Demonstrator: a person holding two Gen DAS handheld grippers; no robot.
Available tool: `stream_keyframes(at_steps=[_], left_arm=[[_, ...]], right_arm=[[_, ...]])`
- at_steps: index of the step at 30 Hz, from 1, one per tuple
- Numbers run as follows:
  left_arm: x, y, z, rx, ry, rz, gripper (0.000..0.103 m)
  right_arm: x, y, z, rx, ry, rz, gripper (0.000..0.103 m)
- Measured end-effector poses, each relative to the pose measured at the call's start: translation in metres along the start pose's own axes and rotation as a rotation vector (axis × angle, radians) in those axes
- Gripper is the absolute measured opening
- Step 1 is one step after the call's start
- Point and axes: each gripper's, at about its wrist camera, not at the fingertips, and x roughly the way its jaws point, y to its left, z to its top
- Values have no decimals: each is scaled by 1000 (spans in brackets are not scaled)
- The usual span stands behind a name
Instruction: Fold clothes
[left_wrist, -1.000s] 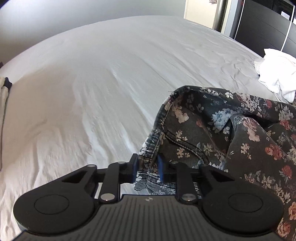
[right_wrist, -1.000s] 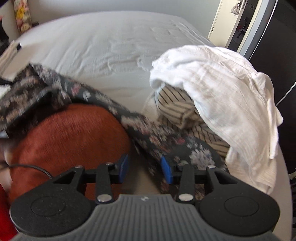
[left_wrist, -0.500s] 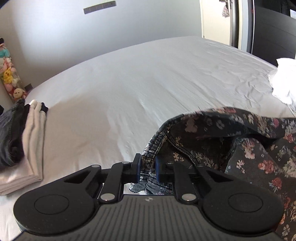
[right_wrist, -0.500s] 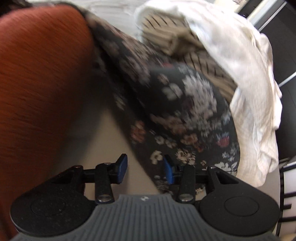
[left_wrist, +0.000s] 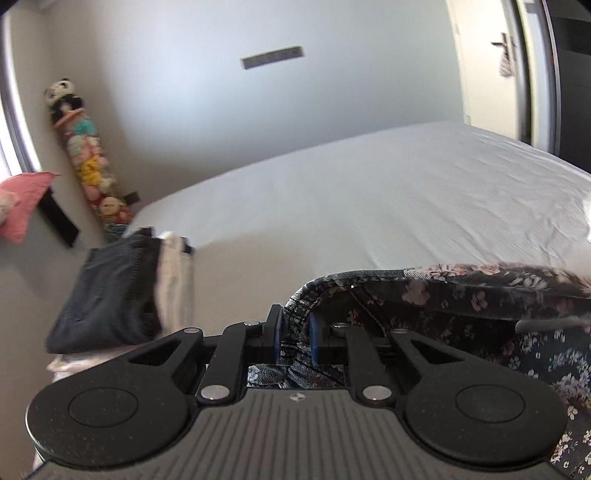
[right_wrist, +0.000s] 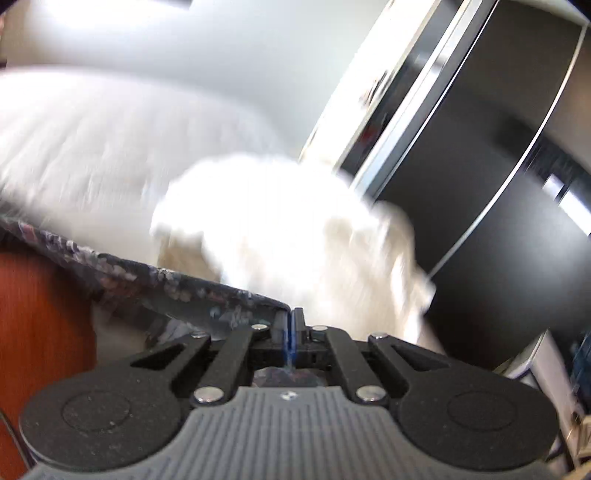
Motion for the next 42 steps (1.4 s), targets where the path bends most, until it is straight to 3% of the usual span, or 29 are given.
stream_keyframes(at_steps=[7, 13, 16, 21, 30, 36, 42], left_arm=[[-62, 66, -3, -46, -32, 163, 17], [-117, 115, -9, -62, -31, 297, 17], [-111, 125, -9, -29, 24, 323, 16], [-65, 118, -16, 83, 137, 308, 16], [58, 100, -6, 207, 227, 296, 17], [133, 90, -4, 281, 309, 312, 17], [187, 86, -8, 295, 388, 359, 17]], right_arm=[[6, 29, 78, -13, -130, 148, 1], [4, 73, 108, -60, -177, 278, 1], [13, 90, 122, -78, -169, 305, 1], [33, 114, 143, -100, -135, 330, 1], [145, 153, 180, -107, 32, 292, 1], [222, 201, 197, -169, 131, 285, 1], [284, 242, 230, -230, 139, 301, 1]])
